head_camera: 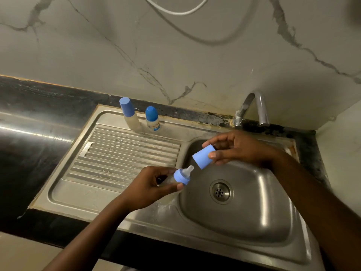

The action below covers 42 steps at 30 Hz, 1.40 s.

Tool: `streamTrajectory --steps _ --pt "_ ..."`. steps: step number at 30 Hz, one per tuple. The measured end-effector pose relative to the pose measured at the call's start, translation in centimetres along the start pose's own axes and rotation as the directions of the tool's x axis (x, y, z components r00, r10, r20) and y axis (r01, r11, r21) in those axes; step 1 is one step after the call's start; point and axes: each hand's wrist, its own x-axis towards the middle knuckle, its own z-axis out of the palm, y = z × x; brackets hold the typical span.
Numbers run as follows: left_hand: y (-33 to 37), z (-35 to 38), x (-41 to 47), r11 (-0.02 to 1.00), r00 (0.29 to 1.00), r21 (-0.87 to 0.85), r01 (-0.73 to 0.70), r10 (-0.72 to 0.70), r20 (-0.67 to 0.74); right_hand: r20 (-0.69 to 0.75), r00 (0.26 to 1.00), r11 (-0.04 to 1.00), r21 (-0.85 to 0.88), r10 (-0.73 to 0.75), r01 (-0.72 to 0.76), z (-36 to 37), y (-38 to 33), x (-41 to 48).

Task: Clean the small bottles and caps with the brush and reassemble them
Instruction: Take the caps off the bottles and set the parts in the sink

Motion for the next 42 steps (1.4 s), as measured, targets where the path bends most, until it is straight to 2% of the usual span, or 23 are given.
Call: streamTrajectory --steps 3,5,7,10,13,20,30,36,42 --pt "-0.6 0.0 0.2 1.000 0.997 -0.015 0.013 -0.014 -0.070 -0.134 0.990 0.998 0.045 0.050 -0.044 -1.5 3.3 2.2" --pt "-0.9 0.1 0.4 0.999 0.994 -0.028 0.041 -0.044 -0.101 -0.228 0.971 0.997 0.004 0.077 -0.078 -2.2 6.3 4.1" --pt "-1.3 0.1 0.4 0.997 0.991 -0.023 0.073 -0.075 -0.112 -0.298 0.951 0.984 -0.126 0.083 -0.125 -2.2 9.3 5.9" --pt "-1.7 0.0 0.3 0.994 0.988 -0.018 0.110 -0.111 -0.109 -0.356 0.933 0.896 -0.396 0.053 -0.202 -1.2 13.1 8.6" --pt "-1.7 -0.1 0.1 0.991 0.985 -0.021 0.129 -0.131 -0.111 -0.392 0.916 0.848 -0.453 0.090 -0.277 0.1 16.0 10.9" --pt "-1.8 -0.1 0.2 0.986 0.975 -0.042 0.159 -0.164 -0.148 -0.375 0.911 0.790 -0.500 0.171 -0.354 1.9 20.1 14.8" --pt "-2.0 -0.7 -0.3 0.983 0.972 -0.046 0.179 -0.184 -0.146 -0.370 0.897 0.812 -0.428 0.242 -0.396 2.2 22.9 17.0" --pt "-2.0 -1.1 -0.8 0.983 0.971 -0.034 0.180 -0.184 -0.152 -0.355 0.915 0.823 -0.449 0.193 -0.348 1.9 23.9 16.9" --pt "-1.8 -1.2 -1.0 0.985 0.972 -0.025 0.169 -0.171 -0.161 -0.278 0.933 0.791 -0.507 0.227 -0.343 1.7 24.6 16.4"
